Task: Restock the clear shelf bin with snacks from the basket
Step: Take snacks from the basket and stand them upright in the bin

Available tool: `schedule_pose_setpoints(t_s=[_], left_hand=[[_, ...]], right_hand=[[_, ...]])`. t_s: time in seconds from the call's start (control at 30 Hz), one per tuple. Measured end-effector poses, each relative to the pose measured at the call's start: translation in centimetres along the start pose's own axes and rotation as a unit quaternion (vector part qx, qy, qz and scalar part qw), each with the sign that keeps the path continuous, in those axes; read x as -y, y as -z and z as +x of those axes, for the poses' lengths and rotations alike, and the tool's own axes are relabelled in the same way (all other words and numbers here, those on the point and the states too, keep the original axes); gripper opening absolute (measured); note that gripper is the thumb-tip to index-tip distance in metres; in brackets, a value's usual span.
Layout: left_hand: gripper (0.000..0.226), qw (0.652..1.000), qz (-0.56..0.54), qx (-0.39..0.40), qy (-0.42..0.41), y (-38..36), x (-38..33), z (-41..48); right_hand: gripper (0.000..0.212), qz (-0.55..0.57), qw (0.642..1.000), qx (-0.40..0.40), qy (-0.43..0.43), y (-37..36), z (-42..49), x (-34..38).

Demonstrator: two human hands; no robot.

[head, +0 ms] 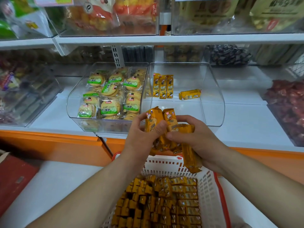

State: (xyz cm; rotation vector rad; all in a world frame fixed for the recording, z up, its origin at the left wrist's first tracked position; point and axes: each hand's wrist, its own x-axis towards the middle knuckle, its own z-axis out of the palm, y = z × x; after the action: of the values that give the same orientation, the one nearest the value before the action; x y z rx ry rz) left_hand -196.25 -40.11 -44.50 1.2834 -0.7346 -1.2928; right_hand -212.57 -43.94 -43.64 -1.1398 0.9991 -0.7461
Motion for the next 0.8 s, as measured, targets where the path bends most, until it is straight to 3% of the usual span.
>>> schedule_pose_setpoints(t_s=[0.17, 0.3, 0.43, 0.6, 0.8], left_hand=[[0.100, 1.000, -0.005, 0.015, 0.027, 0.2, -0.6, -0.2], [0.043, 0.997, -0.050, 0.015, 0.055, 1.1, -0.9, 0.4], [0.056, 0.999, 0.033, 0.003, 0.021, 1.4, -0.4, 0.6], [0.030, 0.998, 0.050, 0.010, 0.025, 1.5, 0.0, 0.6], [0.024, 1.000, 0.014, 0.003, 0.026, 1.0, -0.4, 0.6]], right_hand=[[0.080, -0.047, 0.998, -0.021, 0.025, -0.7, 0.1, -0.5], [0.068, -0.064, 0.997, -0.040, 0.020, -0.5, 0.6, -0.7], [0.062, -0.049, 0.998, -0.046, -0.003, -0.4, 0.9, -1.1], [0.057, -0.052, 0.997, -0.052, 0.026, -0.1, 1.0, -1.3], [0.037, 0.010, 0.999, -0.031, 0.030, -0.1, 1.3, -1.1]])
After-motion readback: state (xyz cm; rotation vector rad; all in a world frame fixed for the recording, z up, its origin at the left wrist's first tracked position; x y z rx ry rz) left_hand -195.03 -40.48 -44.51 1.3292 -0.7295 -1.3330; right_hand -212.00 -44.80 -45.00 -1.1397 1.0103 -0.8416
